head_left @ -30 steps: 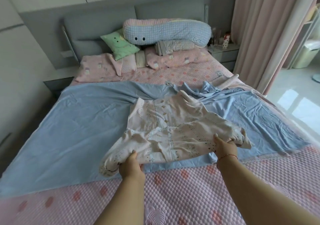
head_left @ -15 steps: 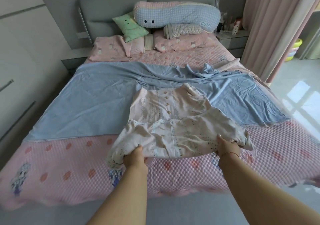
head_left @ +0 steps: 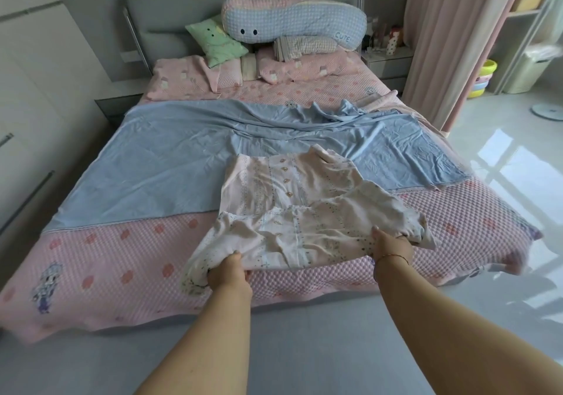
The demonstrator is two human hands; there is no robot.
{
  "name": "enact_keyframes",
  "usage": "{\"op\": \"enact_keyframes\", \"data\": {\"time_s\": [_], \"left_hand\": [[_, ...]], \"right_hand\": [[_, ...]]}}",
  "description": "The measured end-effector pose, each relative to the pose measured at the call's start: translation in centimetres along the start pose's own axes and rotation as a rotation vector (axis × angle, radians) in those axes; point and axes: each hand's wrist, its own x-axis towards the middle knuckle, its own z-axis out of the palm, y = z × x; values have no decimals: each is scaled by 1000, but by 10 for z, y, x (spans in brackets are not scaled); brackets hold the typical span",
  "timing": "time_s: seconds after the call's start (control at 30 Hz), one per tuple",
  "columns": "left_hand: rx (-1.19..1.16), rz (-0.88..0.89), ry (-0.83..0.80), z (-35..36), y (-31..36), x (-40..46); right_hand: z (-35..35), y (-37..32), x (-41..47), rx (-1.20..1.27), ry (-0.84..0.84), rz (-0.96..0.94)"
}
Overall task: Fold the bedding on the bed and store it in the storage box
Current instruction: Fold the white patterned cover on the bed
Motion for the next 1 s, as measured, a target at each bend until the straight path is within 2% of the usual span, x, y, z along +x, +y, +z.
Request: {"op": "enact_keyframes", "data": {"time_s": [0.1,0.2,0.33,0.5,0.63,0.77,1.0], "left_hand": [[50,45,44,-22,-2,-13],[148,129,37,-36,0,-27],[246,249,21,-39,11,-33],[305,269,13,-21,31,-15],[189,196,-33,15,52,10],[91,181,-105,80,77,61],[78,175,8,197,113,147]], "right_hand": [[-18,13,-20,-91,50,31],[-33,16,-35,-78,93,43],[-36,10,-42,-3,-5,52],[-17,-6,-37,-95,51,11],[15,-29,-9,-97,37,-25],[69,-58,51,-40,20,-82],[167,-109,168,-121,-76,-99]]}}
